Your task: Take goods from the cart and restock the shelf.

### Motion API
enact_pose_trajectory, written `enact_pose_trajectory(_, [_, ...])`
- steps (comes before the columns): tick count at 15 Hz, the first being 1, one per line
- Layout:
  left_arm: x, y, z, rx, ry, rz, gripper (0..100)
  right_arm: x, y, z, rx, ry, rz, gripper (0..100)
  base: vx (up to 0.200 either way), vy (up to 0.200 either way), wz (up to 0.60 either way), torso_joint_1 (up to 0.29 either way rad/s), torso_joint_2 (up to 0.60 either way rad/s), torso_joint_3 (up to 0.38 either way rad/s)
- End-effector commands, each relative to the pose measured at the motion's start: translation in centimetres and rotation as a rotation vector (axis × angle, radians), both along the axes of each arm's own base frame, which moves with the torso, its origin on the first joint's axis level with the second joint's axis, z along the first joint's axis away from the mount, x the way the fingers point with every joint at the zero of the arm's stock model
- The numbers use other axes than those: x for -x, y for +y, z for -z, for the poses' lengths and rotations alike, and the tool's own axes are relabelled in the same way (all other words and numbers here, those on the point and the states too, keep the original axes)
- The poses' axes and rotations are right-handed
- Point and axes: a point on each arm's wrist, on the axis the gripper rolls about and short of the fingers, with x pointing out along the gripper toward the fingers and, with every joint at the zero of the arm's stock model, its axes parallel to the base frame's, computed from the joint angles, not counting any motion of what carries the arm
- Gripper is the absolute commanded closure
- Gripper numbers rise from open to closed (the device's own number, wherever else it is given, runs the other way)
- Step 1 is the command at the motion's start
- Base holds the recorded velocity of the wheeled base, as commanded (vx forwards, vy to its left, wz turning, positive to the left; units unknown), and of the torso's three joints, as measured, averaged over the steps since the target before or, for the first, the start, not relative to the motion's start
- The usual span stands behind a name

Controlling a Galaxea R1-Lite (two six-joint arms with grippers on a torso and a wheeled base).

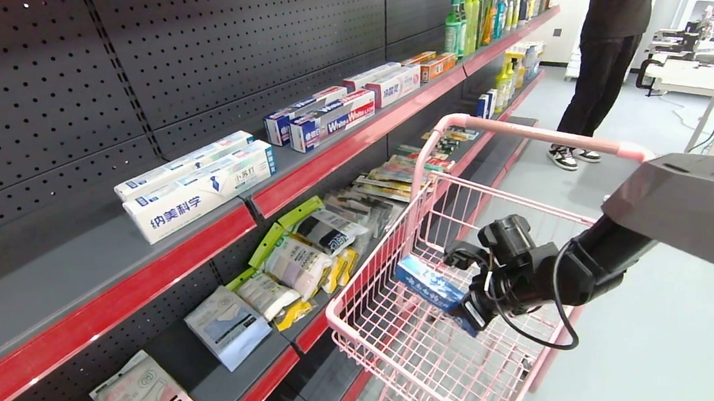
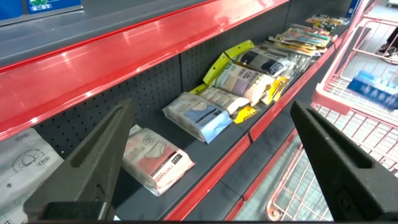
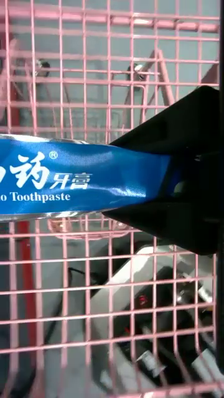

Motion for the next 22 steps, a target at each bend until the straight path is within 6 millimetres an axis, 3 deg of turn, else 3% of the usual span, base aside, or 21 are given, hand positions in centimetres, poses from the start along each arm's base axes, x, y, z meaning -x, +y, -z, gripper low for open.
enact_pose_trajectory(1, [0.0,0.0,0.0,0.002,0.001,0.0,0,1.3,-0.6,-5.7,-0.072,-0.1,0.105,100,0.0,0.0,0.0,0.0,0.0,0.0])
enact_pose_trajectory(6, [0.0,0.0,0.0,0.0,0.001,0.0,0,7.7,-2.9,-11.9,-0.103,-0.209,0.339,100,0.0,0.0,0.0,0.0,0.0,0.0])
enact_pose_trajectory(11, [0.0,0.0,0.0,0.0,0.001,0.0,0,14.0,-6.0,-13.2,-0.055,-0.269,0.496,100,0.0,0.0,0.0,0.0,0.0,0.0])
enact_pose_trajectory(17, [0.0,0.0,0.0,0.0,0.001,0.0,0,17.1,-8.6,-15.0,-0.055,-0.343,0.566,100,0.0,0.0,0.0,0.0,0.0,0.0])
enact_pose_trajectory(22, [0.0,0.0,0.0,0.0,0.001,0.0,0,18.9,-9.5,-15.4,-0.052,-0.385,0.585,100,0.0,0.0,0.0,0.199,-0.45,-0.246])
